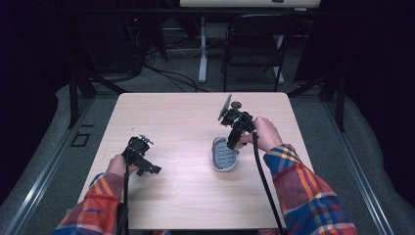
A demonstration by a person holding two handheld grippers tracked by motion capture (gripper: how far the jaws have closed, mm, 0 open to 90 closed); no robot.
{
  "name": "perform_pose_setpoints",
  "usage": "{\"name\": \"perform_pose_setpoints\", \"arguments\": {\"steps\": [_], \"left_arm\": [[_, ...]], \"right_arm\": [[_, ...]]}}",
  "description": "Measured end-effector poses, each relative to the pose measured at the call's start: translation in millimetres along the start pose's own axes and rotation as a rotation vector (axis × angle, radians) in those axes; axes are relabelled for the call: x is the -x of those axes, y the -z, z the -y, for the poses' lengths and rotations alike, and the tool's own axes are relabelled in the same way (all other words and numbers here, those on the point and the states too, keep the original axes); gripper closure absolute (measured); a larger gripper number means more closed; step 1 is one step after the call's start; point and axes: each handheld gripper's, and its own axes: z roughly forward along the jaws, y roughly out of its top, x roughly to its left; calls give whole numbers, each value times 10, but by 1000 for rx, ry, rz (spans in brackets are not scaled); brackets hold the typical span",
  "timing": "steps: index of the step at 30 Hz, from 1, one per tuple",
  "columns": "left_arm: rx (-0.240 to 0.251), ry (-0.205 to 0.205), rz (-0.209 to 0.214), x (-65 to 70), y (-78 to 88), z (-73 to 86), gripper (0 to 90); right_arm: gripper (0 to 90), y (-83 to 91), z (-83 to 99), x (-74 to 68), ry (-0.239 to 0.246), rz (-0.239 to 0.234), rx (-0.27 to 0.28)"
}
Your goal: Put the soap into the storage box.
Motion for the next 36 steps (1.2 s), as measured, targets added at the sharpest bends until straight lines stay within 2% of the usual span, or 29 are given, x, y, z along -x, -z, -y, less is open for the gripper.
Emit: {"name": "perform_pose_setpoints", "arguments": {"steps": [15, 17, 36], "left_arm": [[-2, 1, 3, -3, -1, 3, 0], [-2, 0, 4, -3, -2, 2, 0], [-1, 0, 6, -1, 1, 4, 0]], "right_arm": [[243, -128, -150, -92, 37, -8, -26], [243, -154, -159, -104, 28, -12, -17], [243, -398, -229, -209, 63, -25, -60]]}}
